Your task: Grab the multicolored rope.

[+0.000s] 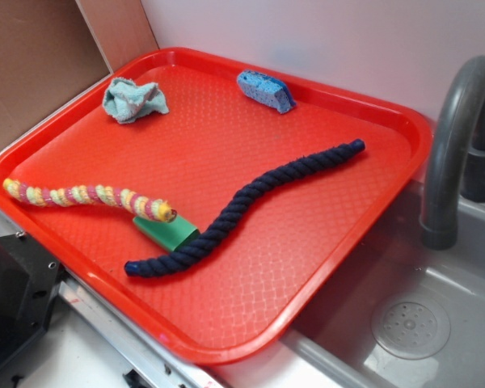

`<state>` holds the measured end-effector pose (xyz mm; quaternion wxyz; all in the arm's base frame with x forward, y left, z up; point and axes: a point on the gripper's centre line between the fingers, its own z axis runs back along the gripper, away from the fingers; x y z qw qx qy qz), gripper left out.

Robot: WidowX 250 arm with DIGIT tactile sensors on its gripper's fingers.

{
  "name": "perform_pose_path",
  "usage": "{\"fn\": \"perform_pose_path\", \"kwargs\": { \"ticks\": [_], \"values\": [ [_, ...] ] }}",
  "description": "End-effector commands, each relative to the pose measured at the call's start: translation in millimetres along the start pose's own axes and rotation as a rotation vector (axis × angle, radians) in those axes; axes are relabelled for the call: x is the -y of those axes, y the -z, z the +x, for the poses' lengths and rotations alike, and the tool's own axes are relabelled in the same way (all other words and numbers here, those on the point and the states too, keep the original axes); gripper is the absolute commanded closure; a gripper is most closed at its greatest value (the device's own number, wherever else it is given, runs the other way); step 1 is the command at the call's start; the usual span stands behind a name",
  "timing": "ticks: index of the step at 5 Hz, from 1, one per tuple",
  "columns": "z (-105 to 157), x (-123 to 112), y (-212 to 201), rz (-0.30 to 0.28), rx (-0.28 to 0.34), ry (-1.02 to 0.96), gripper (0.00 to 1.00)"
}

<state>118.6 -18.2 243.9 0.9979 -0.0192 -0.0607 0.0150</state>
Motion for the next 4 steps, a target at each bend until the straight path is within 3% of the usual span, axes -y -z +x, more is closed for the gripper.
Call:
{"fn": "perform_pose_path", "kwargs": {
  "ticks": [1, 2, 3, 4],
  "values": [
    [0.0, 0.0, 0.0, 0.0, 0.0, 0.0, 0.0],
    [-6.9, 4.1, 14.0, 0.015, 0.072, 0.198, 0.0],
    [-6.4, -0.4, 35.3, -0.016, 0.139, 0.408, 0.0],
    [13.7, -12.5, 63.2, -0.061, 0.201, 0.607, 0.0]
  ]
}}
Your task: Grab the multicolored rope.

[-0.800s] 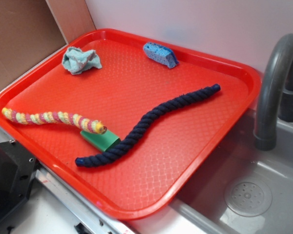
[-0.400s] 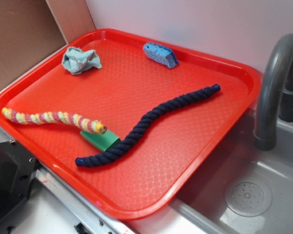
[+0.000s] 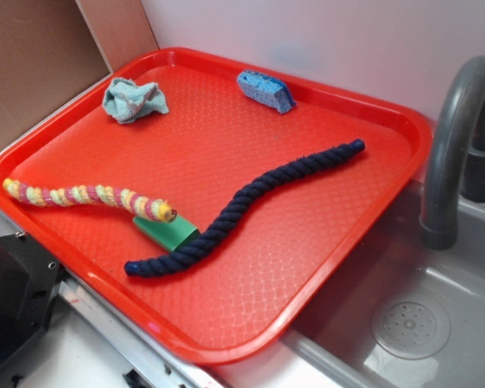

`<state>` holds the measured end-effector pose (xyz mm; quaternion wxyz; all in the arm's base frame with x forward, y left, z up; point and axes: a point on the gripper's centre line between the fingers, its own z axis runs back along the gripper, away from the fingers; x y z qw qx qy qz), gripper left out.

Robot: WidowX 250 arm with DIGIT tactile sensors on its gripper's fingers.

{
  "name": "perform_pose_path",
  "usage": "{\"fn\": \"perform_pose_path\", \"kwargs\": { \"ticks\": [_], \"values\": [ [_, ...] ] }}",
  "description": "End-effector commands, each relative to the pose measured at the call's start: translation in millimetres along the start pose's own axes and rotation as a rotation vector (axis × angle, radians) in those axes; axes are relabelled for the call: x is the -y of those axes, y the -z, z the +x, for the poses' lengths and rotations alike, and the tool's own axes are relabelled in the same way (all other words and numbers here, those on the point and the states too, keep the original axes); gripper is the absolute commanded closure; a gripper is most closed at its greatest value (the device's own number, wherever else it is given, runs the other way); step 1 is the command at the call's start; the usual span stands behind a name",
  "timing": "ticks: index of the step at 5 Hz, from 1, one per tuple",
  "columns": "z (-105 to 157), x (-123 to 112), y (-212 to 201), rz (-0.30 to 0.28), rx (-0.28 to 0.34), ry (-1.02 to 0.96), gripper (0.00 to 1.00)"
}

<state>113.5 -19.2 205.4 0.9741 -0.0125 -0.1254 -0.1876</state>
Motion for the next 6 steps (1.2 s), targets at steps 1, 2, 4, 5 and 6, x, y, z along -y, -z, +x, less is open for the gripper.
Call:
{"fn": "perform_pose_path", "kwargs": {
  "ticks": [1, 2, 4, 5, 6],
  "values": [
    [12.8, -23.8, 47.4, -0.036, 0.076, 0.3, 0.0],
    [11.7, -22.1, 67.0, -0.045, 0.072, 0.385, 0.0],
    [9.5, -43.6, 111.2, -0.029, -0.02, 0.449, 0.0],
    [11.9, -52.1, 131.2, 0.005, -0.069, 0.495, 0.0],
    [12.6, -54.5, 143.6, -0.017, -0.064, 0.558, 0.0]
  ]
}}
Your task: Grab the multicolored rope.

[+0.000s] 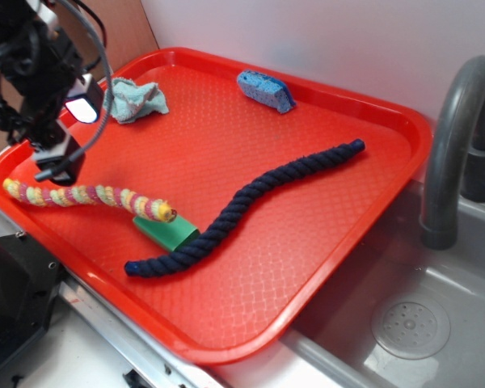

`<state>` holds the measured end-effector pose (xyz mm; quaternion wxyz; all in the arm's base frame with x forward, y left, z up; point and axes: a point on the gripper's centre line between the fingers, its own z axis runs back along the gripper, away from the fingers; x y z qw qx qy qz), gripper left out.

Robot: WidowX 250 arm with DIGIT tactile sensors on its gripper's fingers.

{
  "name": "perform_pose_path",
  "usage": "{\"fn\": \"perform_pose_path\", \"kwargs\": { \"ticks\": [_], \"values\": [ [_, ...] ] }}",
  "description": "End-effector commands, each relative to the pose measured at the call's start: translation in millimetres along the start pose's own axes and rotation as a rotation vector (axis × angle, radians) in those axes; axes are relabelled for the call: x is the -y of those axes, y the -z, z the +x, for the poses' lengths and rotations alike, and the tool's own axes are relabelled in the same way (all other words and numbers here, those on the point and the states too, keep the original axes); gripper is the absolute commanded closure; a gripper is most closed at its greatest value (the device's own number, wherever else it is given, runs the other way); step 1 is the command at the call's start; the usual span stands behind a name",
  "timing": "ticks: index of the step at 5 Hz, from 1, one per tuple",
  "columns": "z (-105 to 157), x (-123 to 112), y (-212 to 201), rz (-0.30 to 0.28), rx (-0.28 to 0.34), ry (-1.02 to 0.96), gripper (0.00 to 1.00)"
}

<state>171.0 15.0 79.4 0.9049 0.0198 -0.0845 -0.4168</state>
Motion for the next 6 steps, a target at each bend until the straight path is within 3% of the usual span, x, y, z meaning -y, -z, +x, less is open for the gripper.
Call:
{"fn": "perform_pose_path", "kwargs": {
  "ticks": [1, 2, 4, 6],
  "values": [
    [2.6, -3.3, 16.5, -0.025, 0.039, 0.124, 0.0],
    [-0.7, 3.1, 22.1, -0.062, 0.059, 0.146, 0.0],
    [-11.8, 5.5, 50.3, -0.065, -0.04, 0.152, 0.0],
    [-6.0, 17.6, 63.0, -0.083, -0.033, 0.24, 0.0]
  ]
}}
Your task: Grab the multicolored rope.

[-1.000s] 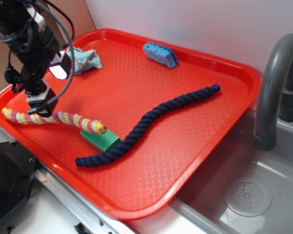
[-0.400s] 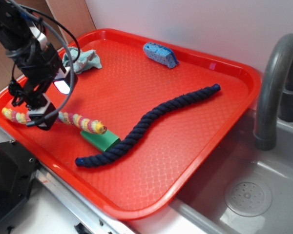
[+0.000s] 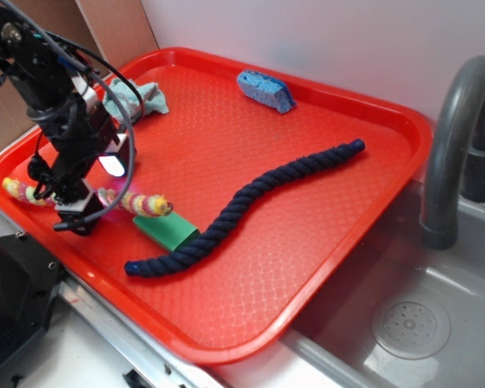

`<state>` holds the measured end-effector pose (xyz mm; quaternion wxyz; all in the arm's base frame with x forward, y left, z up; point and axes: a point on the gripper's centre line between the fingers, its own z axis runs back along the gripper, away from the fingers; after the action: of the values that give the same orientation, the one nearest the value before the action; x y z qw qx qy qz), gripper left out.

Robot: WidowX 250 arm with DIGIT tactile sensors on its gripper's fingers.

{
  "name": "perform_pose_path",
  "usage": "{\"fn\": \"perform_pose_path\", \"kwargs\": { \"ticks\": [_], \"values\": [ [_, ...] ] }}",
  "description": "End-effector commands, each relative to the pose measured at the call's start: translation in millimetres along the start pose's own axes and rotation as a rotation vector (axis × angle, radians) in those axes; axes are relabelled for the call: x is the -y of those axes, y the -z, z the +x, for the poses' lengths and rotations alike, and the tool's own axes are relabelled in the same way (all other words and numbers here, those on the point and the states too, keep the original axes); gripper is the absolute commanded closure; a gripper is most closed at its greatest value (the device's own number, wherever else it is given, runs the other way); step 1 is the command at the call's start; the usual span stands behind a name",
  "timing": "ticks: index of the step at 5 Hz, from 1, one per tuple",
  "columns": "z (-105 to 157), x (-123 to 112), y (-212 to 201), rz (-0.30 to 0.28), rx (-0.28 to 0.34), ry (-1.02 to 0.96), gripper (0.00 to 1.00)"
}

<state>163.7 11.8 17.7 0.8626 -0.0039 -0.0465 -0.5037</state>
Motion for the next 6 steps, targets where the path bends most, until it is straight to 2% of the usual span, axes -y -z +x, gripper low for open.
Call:
{"fn": "perform_pose_path", "kwargs": {
  "ticks": [1, 3, 5, 6],
  "values": [
    [7.6, 5.0, 8.4, 0.004, -0.011, 0.083, 1.0],
    [9.0, 10.3, 3.5, 0.028, -0.029, 0.065, 1.0],
    [18.3, -3.9, -47.6, 0.118, -0.016, -0.081, 1.0],
    [29.3, -18.6, -93.0, 0.09, -0.097, -0.326, 1.0]
  ]
}}
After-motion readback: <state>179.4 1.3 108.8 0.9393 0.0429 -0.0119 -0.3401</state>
